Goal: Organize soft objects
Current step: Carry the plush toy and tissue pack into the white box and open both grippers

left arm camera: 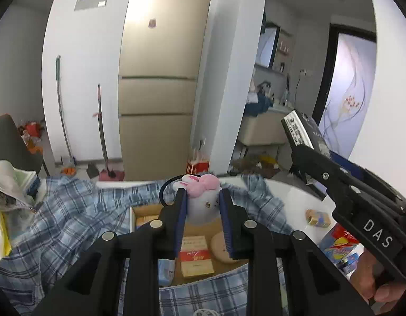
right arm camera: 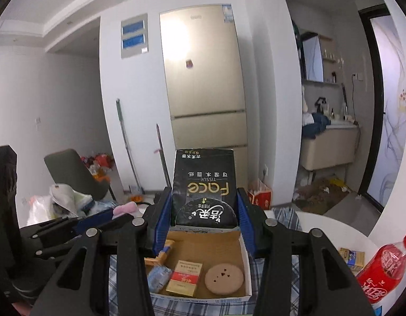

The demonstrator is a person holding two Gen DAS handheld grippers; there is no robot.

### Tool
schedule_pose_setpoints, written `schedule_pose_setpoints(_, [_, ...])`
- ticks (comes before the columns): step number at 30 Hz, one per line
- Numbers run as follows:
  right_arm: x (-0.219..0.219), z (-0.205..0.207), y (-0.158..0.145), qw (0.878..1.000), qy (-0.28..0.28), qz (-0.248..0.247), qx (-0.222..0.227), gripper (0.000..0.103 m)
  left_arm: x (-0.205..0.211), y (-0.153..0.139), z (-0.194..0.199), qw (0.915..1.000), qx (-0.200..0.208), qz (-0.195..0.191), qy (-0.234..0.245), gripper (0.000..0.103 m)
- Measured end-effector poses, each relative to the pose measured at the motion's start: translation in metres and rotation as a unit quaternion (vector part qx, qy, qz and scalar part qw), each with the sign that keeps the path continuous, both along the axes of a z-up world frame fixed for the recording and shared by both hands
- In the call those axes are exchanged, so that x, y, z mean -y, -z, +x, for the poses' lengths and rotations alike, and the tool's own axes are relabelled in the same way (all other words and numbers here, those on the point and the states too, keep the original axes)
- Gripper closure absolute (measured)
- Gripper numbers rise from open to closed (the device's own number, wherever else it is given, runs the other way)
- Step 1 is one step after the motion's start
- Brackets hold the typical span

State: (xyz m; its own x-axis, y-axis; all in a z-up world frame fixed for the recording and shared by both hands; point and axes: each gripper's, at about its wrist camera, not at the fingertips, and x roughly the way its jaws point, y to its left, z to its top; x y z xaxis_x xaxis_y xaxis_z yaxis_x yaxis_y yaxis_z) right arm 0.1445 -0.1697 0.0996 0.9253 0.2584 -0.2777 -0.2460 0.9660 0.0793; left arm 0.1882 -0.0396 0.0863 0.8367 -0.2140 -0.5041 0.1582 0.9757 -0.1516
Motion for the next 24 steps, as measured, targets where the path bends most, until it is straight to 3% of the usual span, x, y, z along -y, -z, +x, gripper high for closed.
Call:
schedule_pose_setpoints(8, [-0.005,0.053,0.052,0.996,0.009,-0.027,-0.087,0.058,-0.013,0.052,0.026,0.9983,-0.054,-0.006,-0.02,0.076])
schedule_pose_setpoints(15, [-0.001,0.088,0.101,0.985,0.002,-0.039,-0.168,0.058,-0.017,0.081,0.045,0.9969,-0.075,0.006,-0.025,0.076])
schedule_pose_setpoints(18, [0.0,0.098,0.118,0.979,-0.013,-0.029,-0.204,0.058,-0.024,0.088,0.052,0.995,-0.097,-0.017,-0.02,0.076])
schedule_pose_setpoints(24, [-0.013,0.1,0.134,0.973,-0.021,-0.056,-0.222,0.057,-0.026,0.095,0.057,0.9938,-0.107,-0.008,-0.029,0.076])
